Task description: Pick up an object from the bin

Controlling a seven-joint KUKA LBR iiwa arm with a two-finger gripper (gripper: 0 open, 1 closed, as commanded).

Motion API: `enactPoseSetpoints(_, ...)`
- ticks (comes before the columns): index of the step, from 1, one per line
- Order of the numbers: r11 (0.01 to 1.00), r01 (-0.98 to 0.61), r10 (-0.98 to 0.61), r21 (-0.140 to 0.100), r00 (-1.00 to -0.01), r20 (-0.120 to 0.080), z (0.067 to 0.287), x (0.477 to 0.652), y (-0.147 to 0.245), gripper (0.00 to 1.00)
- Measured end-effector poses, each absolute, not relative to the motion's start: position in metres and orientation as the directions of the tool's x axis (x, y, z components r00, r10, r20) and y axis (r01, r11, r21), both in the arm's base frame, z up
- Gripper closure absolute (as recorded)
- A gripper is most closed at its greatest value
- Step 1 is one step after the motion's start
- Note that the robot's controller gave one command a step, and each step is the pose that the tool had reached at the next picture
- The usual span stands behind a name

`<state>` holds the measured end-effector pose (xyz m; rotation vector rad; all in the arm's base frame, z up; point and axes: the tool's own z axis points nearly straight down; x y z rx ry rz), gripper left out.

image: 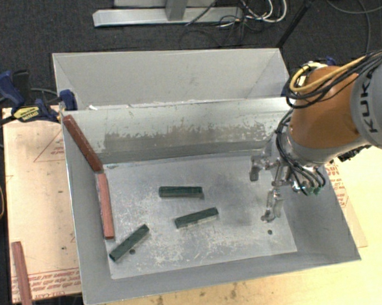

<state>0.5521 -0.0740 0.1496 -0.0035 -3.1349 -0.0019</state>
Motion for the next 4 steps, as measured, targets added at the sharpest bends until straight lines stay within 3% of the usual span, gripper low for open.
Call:
enactPoseSetpoints(1, 0.999, -0.034, -0.034, 0.005, -0.999, 0.004, 0.066, 0.577, 0.003, 0.00)
enactPoseSetpoints(2, 0.997, -0.074, -0.074, 0.005, -0.997, -0.005, 0.070, 0.589, 0.093, 0.00)
enactPoseSetpoints(3, 0.998, -0.067, -0.067, 0.001, -0.998, -0.003, 0.071, 0.589, 0.087, 1.00)
enactPoseSetpoints(4, 0.992, -0.127, -0.127, 0.001, -0.992, -0.013, 0.214, 0.604, 0.104, 1.00)
